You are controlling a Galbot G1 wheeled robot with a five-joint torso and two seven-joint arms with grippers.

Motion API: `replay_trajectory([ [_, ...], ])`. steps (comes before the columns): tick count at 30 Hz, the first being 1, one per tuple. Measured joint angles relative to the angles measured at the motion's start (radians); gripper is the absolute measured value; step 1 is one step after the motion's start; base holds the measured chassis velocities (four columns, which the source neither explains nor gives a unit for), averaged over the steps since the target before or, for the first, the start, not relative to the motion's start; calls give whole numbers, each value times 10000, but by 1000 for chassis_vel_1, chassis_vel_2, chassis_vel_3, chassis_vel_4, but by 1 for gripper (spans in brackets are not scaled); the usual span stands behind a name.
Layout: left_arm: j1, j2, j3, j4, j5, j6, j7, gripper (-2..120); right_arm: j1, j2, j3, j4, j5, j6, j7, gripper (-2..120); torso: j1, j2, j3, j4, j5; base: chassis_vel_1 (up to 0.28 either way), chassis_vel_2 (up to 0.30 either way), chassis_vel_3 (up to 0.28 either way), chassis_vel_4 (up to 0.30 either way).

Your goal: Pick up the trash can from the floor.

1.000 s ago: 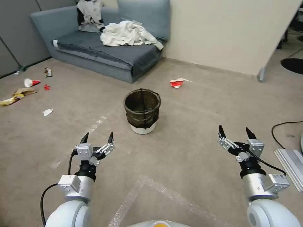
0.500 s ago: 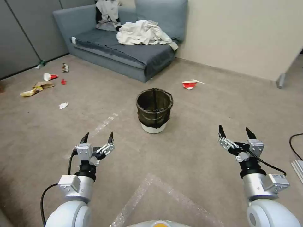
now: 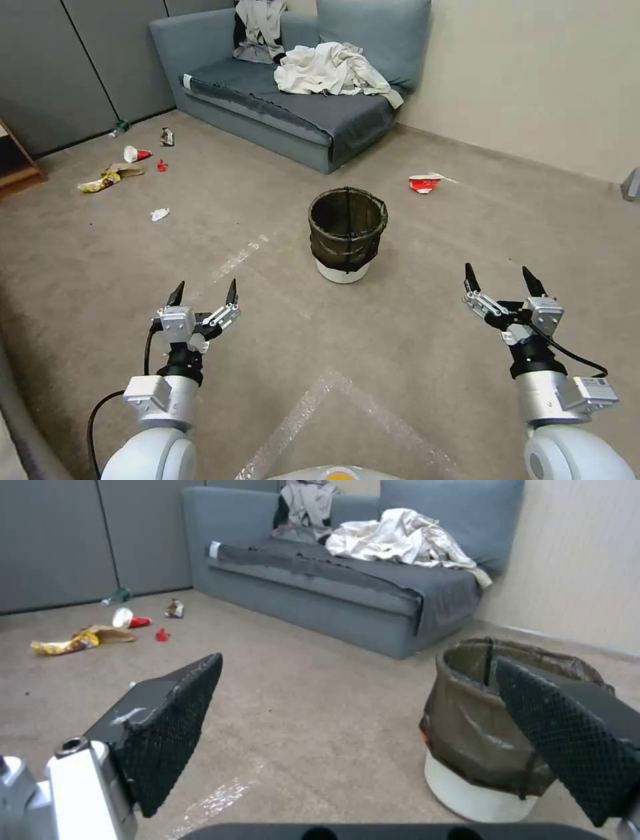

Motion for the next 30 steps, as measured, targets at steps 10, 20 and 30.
replay_trajectory([
  [10, 9, -3, -3, 12, 0, -45, 11, 100, 19, -3, 4, -15, 14, 3, -11, 100, 0, 0, 0, 2, 0, 0, 0, 0, 0],
  [20, -64, 6, -15, 74, -7, -44, 12, 100, 36, -3, 3, -34, 15, -13, -22, 100, -1, 0, -1, 0, 0, -62, 59, 54, -64],
  [30, -93, 23, -17, 130, -32, -42, 12, 100, 50, 17, -3, -53, 4, -24, -37, 100, 1, 0, 1, 1, -2, -151, 152, 159, -156],
])
